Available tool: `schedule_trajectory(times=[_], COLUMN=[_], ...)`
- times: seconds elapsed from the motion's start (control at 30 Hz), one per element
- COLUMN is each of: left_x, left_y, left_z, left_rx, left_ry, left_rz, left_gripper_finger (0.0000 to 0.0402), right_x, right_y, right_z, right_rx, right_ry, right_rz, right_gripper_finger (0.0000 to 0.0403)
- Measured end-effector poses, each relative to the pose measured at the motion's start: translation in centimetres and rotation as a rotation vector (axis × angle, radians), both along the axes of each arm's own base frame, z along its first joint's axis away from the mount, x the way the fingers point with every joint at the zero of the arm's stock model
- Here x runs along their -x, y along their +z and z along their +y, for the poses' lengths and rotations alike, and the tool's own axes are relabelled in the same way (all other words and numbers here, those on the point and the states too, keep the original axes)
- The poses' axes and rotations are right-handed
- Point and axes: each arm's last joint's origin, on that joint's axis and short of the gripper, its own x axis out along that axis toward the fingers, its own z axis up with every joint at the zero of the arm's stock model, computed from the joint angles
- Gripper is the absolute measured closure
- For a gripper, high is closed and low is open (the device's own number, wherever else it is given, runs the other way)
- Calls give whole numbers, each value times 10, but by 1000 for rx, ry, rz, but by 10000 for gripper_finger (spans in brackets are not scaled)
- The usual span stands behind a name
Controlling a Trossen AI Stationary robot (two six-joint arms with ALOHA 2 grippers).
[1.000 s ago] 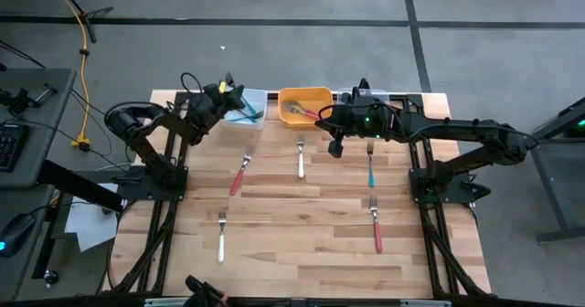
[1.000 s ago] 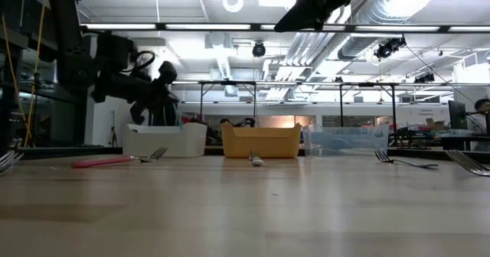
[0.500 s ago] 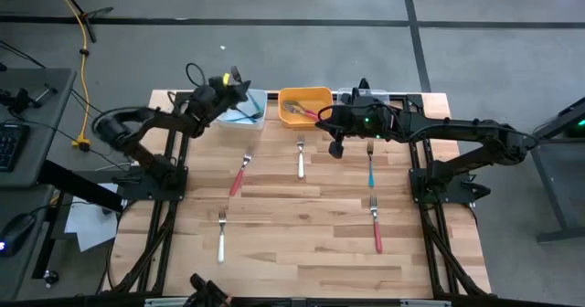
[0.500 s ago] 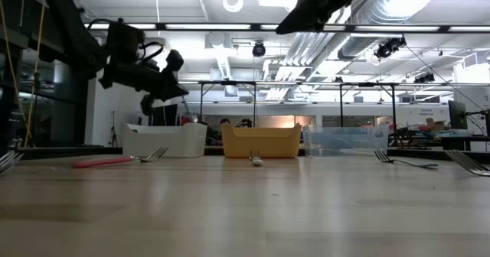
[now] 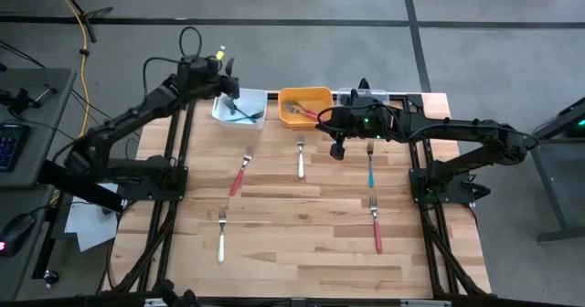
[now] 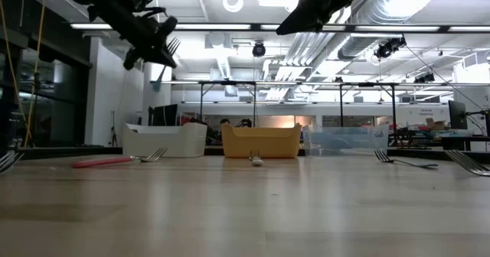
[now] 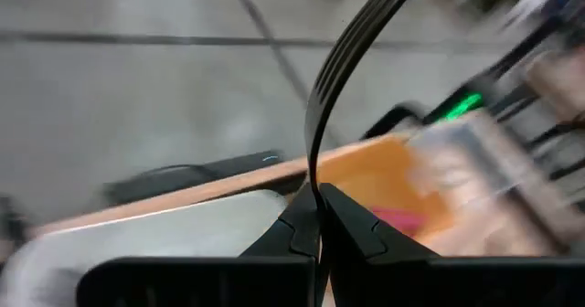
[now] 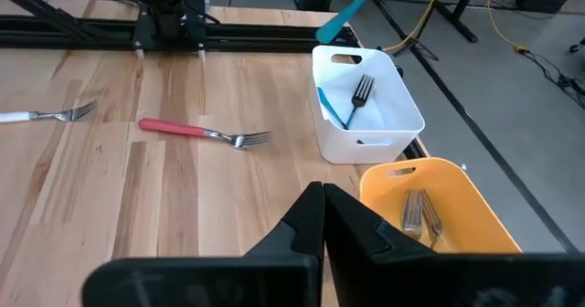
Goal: Sort silverware by color (type)
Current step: Put the bottom blue fork into the white bin
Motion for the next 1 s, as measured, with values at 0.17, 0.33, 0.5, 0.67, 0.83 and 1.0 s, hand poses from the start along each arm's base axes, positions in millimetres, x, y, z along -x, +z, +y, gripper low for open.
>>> schedule_trajectory(times=[0.17,0.33,0.5,0.67,0.83,1.0], left_x=[7,11,-7,-22,-32,-32], left_y=[-26,-44,-58,-91,-103,-105], left_z=[14,36,48,49,49,47], left_rx=[171,254,191,250,246,233], left_ry=[97,227,309,363,366,361], left_rz=[8,9,-122,-106,-169,-113], left_gripper_finger=[401,400,385,380,380,379], right_x=[0,0,0,0,-1,0], right_y=[0,0,0,0,0,0], right_z=[1,1,1,1,1,1], right_rx=[0,-2,6,14,21,20], right_ry=[22,47,52,56,59,59], right_rz=[0,-3,-1,0,1,1], right_gripper_finger=[401,401,401,401,401,401])
